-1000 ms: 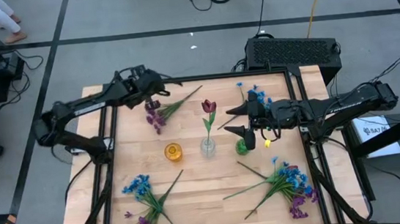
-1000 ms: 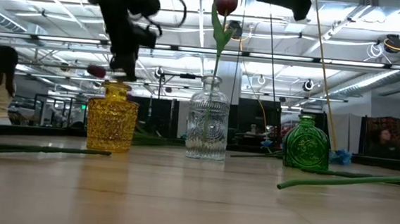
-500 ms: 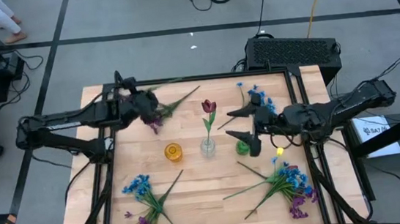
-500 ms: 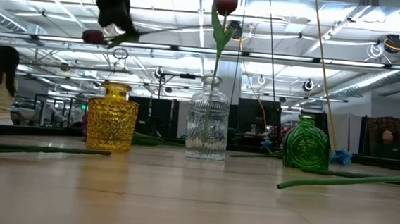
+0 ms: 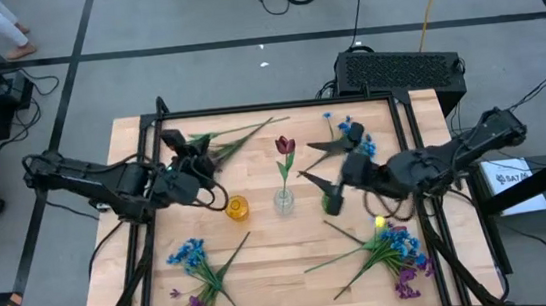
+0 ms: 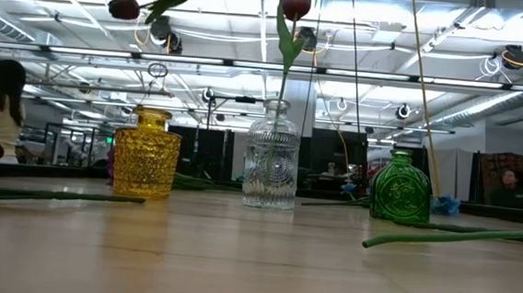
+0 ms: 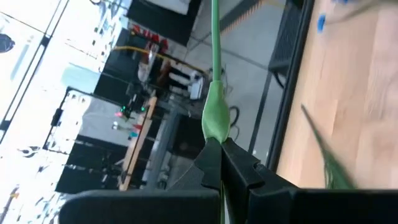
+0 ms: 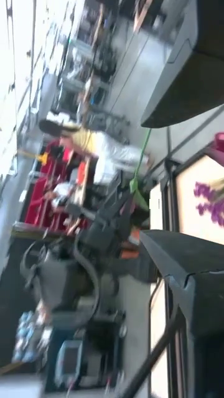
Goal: Sort flowers into vase by color
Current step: Put the top red tulip into the transparent vase
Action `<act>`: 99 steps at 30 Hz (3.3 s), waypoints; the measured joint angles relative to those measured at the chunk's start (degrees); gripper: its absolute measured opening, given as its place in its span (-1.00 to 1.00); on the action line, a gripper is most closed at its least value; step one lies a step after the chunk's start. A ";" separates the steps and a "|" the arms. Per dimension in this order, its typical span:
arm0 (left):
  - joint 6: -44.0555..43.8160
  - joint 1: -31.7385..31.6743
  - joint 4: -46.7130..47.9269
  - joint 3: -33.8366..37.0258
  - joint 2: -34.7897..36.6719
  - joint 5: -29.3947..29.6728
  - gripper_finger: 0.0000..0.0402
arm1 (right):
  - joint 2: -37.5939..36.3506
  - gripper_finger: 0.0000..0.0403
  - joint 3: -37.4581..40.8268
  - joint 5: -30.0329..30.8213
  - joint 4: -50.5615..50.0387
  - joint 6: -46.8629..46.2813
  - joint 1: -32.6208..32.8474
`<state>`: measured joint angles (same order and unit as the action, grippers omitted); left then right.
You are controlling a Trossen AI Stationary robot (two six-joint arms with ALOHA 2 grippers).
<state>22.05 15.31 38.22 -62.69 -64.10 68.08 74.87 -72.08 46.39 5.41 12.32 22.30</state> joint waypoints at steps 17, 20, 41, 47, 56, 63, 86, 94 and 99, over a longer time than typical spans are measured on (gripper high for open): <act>7.82 6.89 -1.29 -1.27 -1.99 0.09 -0.99 | 31.00 0.36 -39.03 16.84 -35.33 13.71 -4.40; 10.02 7.68 -1.30 -1.26 -3.44 1.77 -0.99 | 33.73 0.33 -41.05 16.88 -35.38 16.54 -5.16; 11.31 11.24 -1.38 -1.23 -4.90 5.96 -0.99 | 38.49 -0.52 -41.46 16.55 -35.41 16.56 -9.19; 11.77 11.24 -1.49 -1.23 -4.90 6.01 -0.99 | 38.47 -0.96 -41.46 16.10 -35.64 15.60 -9.01; 12.91 11.24 -2.23 -1.21 -4.90 6.14 -0.49 | 38.43 -0.99 -41.46 13.40 -35.77 14.79 -8.93; 14.12 12.19 -2.35 -1.19 -4.90 6.16 0.12 | 38.41 -1.00 -41.46 13.29 -36.20 14.73 -8.35; 11.99 31.81 -32.02 -6.36 -4.83 18.91 0.67 | 26.09 -1.00 -41.43 6.48 -56.20 -9.87 -6.45; -0.60 36.22 -31.03 -6.37 -4.85 5.72 0.57 | 17.30 -1.00 -39.85 5.71 -63.84 -23.09 -3.63; -7.16 36.17 -28.43 -6.37 -4.90 -1.71 0.57 | 10.48 -1.00 -32.21 5.82 -61.03 -30.15 -0.32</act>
<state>14.89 51.47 9.80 -69.06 -68.99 66.37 85.35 -104.29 52.20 -55.61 -17.83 21.98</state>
